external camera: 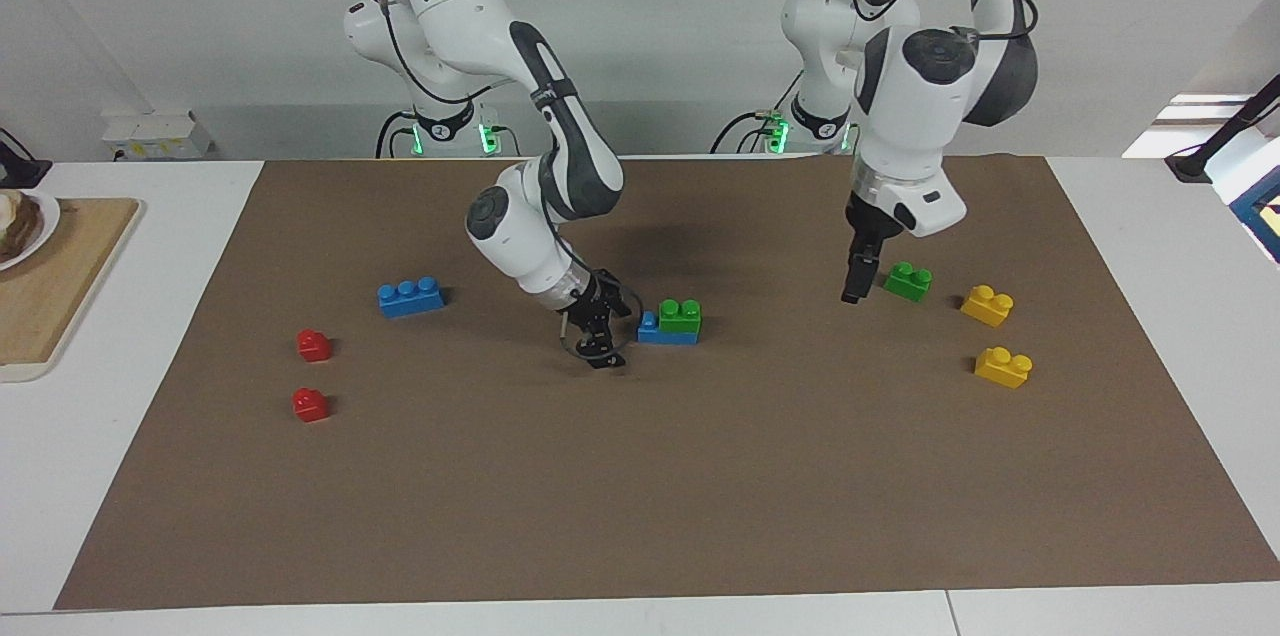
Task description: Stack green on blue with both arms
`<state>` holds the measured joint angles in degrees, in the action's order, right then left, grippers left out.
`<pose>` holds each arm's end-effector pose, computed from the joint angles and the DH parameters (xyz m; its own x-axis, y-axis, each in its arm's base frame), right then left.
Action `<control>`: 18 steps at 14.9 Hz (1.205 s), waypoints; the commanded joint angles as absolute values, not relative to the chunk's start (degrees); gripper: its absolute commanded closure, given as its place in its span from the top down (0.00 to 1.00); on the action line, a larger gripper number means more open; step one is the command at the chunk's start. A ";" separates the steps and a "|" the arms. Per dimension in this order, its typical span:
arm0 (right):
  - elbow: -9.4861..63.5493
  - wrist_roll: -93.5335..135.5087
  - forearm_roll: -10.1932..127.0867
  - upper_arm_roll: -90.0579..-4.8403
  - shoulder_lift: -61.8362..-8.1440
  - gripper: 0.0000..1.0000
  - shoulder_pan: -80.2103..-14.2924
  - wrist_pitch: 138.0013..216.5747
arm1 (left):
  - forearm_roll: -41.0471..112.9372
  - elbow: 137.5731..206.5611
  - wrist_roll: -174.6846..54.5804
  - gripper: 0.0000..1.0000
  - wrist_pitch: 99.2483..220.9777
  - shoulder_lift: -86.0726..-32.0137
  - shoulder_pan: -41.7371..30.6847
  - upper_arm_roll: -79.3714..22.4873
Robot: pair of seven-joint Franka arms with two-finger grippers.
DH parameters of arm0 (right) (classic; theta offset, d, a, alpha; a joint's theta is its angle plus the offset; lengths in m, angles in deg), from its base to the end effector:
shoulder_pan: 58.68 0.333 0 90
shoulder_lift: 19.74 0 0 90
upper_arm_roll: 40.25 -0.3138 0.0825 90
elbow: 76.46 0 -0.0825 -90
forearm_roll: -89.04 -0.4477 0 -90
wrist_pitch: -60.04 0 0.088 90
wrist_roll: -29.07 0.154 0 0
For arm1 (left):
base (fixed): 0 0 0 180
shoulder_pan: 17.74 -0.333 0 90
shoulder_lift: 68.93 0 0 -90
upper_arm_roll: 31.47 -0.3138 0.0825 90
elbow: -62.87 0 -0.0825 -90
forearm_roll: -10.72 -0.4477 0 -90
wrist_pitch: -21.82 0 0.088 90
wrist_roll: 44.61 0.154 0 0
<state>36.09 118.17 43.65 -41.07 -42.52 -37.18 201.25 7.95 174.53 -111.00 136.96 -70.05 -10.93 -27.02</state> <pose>0.6217 0.2767 0.1918 -0.1882 -0.8421 -0.5053 -0.9810 0.1858 0.0558 0.6136 -0.1173 0.4222 0.5838 0.8085 0.0748 0.8072 -0.5878 0.0542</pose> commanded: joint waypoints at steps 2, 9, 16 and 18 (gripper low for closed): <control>36.66 115.74 45.78 -41.22 -37.41 0.98 -43.72 193.57 | 8.79 173.88 -89.14 1.00 131.87 -72.79 -16.94 -26.55; 31.31 102.66 63.08 -41.22 -28.98 0.98 -52.51 177.23 | 8.79 171.94 -57.37 1.00 129.22 -73.15 -21.43 -26.81; 28.49 82.55 76.09 -41.22 -17.99 1.00 -54.11 165.61 | 10.28 163.25 -55.95 1.00 121.14 -69.99 -20.56 -26.81; 27.17 73.07 78.13 -41.22 -16.49 1.00 -54.54 162.62 | 10.37 163.32 -54.20 1.00 120.61 -69.81 -19.42 -27.07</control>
